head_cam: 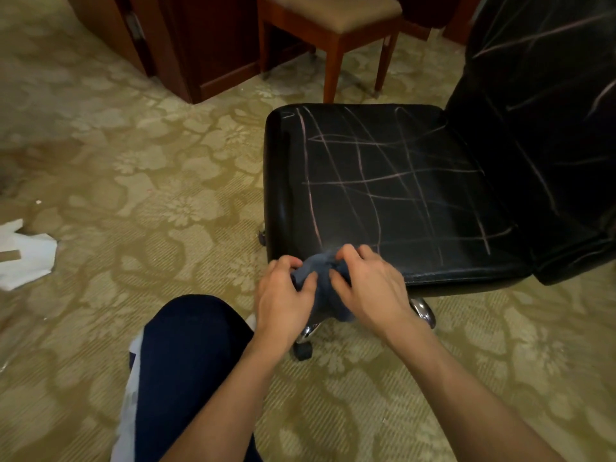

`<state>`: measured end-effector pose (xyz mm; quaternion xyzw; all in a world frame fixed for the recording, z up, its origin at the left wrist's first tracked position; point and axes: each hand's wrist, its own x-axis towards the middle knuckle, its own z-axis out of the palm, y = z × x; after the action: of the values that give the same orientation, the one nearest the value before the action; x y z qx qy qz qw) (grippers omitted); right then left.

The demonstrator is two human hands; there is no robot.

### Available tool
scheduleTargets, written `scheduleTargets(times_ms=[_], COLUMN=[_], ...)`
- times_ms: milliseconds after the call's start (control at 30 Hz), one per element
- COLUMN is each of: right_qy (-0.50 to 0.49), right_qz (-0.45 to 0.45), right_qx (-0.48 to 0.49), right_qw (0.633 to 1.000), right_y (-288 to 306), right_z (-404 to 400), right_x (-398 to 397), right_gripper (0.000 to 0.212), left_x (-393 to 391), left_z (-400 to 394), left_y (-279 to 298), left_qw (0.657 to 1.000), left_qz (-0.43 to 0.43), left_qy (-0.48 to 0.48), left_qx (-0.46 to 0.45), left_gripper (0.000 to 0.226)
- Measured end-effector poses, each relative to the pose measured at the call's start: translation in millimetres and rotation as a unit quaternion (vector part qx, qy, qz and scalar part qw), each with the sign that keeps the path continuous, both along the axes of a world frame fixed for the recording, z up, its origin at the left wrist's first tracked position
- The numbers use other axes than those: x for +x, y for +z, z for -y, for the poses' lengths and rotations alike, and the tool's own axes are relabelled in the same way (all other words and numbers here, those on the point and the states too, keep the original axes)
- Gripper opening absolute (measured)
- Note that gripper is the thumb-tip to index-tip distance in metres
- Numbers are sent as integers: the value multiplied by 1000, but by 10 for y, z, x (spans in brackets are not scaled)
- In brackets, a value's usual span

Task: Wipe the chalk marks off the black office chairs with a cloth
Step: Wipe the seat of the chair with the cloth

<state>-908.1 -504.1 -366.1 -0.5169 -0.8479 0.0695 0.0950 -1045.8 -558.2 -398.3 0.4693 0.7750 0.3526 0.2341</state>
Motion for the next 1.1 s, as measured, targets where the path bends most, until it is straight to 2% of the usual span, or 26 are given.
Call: scheduleTargets(times_ms=[100, 167, 233, 300, 400, 700, 900, 1000, 1100], right_qy=[2, 9, 4, -2, -19, -50, -72, -90, -71], right_qz=[1, 11, 18, 18, 9, -31, -17, 1, 14], right_qx=[5, 37, 71, 106, 139, 162, 167, 166, 166], right_qw=[1000, 999, 997, 994, 990, 985, 983, 982, 984], right_y=[-23, -86, -154, -197, -249, -414, -350, -307, -304], right_z=[-35, -27, -24, -53, -124, -504, -962, -982, -783], right_x=[-12, -29, -56, -104, -176, -417, -716, -713, -531], right_gripper=[22, 18, 22, 28, 24, 20, 21, 33, 36], left_x=[34, 10, -49, -104, -121, -410, -536, -460, -399], left_z=[-58, -57, -59, -111, -250, -743, -1215, -1143, -845], left_y=[51, 14, -49, -58, 2, 33, 84, 106, 69], left_qw=[999, 997, 995, 996, 996, 995, 995, 997, 999], left_qz=[-5, -49, -85, -69, -63, -50, -79, -75, -17], left_qy=[-19, -38, -52, -55, -54, -85, -51, -9, 28], left_qx=[26, 35, 30, 24, 15, -1, 30, 32, 7], left_gripper=[14, 13, 12, 11, 10, 13, 23, 41, 61])
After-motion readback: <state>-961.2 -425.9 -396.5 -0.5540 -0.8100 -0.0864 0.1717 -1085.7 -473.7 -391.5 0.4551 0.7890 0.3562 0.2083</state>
